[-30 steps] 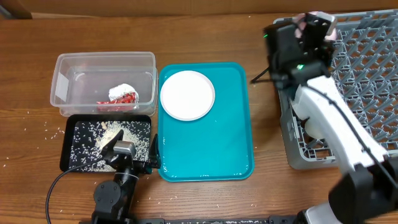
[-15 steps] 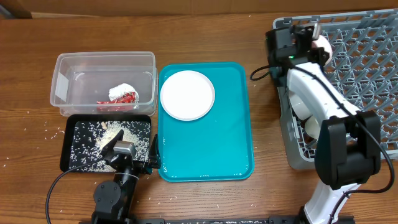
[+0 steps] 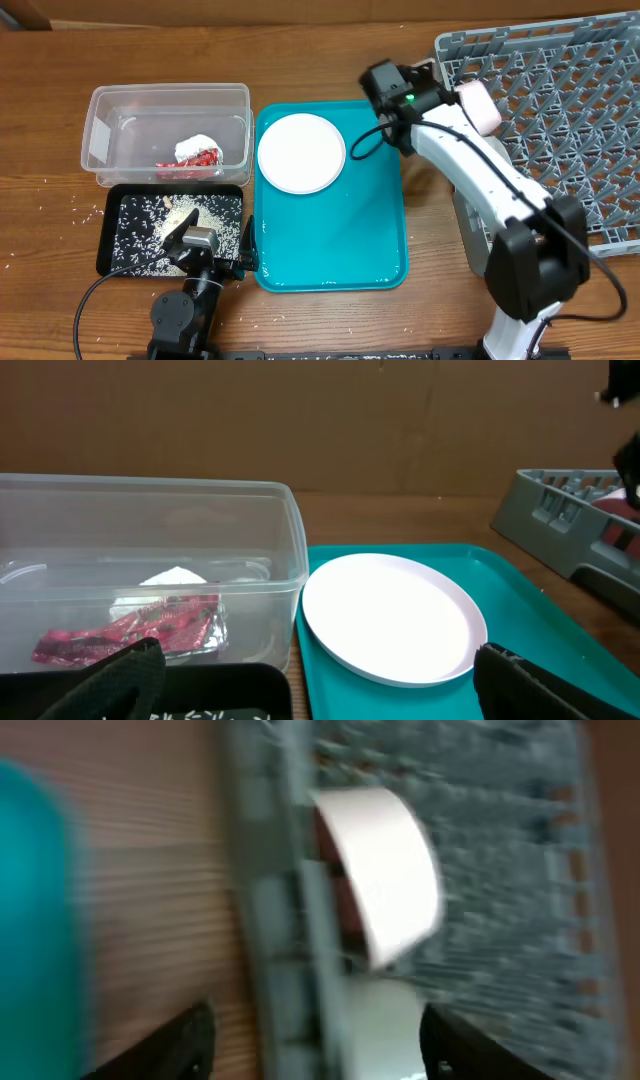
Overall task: Sort waste into correct bins and load items into the dishwasher
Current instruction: 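Grasp the white plate edge with the right gripper and lift it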
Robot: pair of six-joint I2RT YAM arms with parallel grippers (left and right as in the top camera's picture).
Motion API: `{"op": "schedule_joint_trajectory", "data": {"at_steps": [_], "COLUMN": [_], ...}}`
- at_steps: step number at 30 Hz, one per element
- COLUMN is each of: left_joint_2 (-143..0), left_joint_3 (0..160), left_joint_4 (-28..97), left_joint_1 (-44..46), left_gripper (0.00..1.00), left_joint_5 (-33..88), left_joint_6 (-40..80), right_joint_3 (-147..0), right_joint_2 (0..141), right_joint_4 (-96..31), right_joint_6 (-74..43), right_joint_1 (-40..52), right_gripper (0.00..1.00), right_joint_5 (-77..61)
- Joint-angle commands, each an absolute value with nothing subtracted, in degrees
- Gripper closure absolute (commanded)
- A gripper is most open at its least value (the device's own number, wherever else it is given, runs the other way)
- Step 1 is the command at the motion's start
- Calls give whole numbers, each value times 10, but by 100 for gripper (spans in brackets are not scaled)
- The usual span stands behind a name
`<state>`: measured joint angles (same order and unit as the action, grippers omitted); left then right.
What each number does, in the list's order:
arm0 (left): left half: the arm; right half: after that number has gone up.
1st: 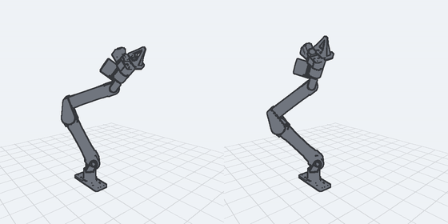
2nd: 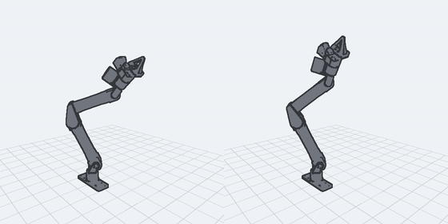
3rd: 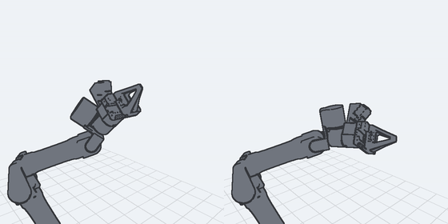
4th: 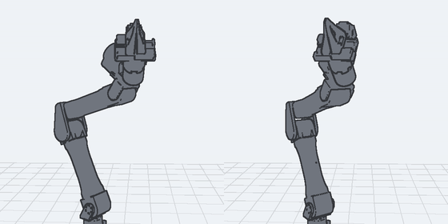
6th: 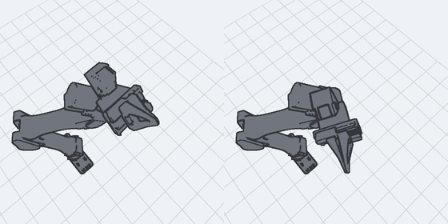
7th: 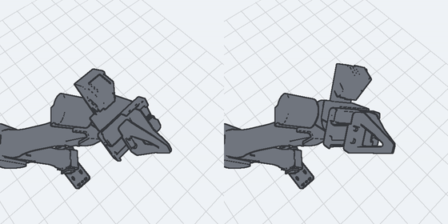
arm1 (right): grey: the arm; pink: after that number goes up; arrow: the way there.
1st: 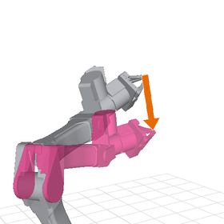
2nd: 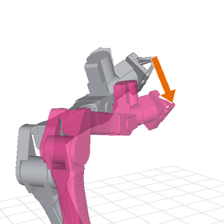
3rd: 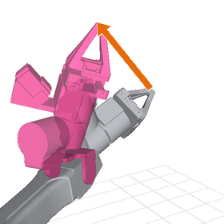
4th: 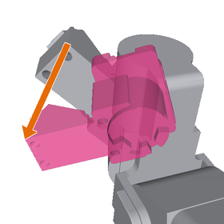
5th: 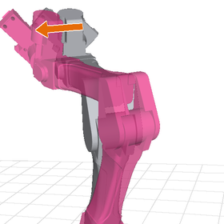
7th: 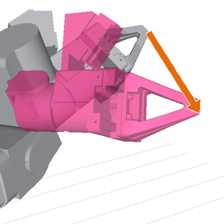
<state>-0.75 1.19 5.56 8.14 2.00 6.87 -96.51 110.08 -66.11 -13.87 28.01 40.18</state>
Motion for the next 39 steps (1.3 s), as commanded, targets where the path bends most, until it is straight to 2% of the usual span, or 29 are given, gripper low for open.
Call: {"op": "schedule_joint_trajectory", "data": {"at_steps": [1, 4, 6, 11, 13, 14, 15, 19, 20, 22, 23, 28, 31, 34, 36, 39], "left_joint_2": [-3, -3, -3, -3, -3, -3, -3, -3, -3, -3, -3, -3, -3, -3, -3, -3], "left_joint_3": [9, 8, 8, 8, 8, 8, 8, 8, 8, 8, 8, 9, 8, 9, 8, 8], "left_joint_4": [55, 55, 55, 55, 55, 55, 55, 55, 55, 55, 55, 55, 55, 55, 55, 55], "left_joint_1": [77, 77, 77, 77, 77, 77, 77, 77, 77, 77, 77, 77, 77, 77, 77, 77], "left_gripper": [0, 0, 0, 0, 0, 0, 0, 0, 0, 0, 0, 0, 0, 0, 0, 0], "left_joint_5": [24, 24, 24, 24, 24, 24, 24, 24, 24, 24, 24, 24, 24, 24, 24, 24], "left_joint_6": [60, 60, 60, 60, 60, 60, 60, 60, 60, 60, 60, 60, 60, 60, 60, 60], "right_joint_3": [-1001, -959, -918, -810, -799, -799, -799, -799, -799, -798, -799, -833, -872, -893, -893, -892], "right_joint_2": [1070, 1075, 1078, 1106, 1136, 1154, 1163, 1184, 1187, 1187, 1186, 1130, 1037, 938, 882, 878], "right_joint_4": [-666, -622, -569, -420, -395, -383, -380, -394, -402, -428, -475, -523, -553, -540, -507, -500], "right_joint_6": [-178, -225, -266, -349, -350, -350, -350, -350, -350, -357, -411, -387, -340, -243, -118, -74], "right_joint_1": [312, 332, 338, 324, 322, 322, 322, 325, 325, 325, 325, 308, 286, 258, 233, 199], "right_gripper": [38, 39, 35, 36, 43, 50, 61, 65, 74, 81, 94, 96, 96, 96, 96, 96], "right_joint_5": [31, -76, -67, -17, -18, -18, -17, -17, -17, -15, -9, 34, 131, 302, 463, 628]}}
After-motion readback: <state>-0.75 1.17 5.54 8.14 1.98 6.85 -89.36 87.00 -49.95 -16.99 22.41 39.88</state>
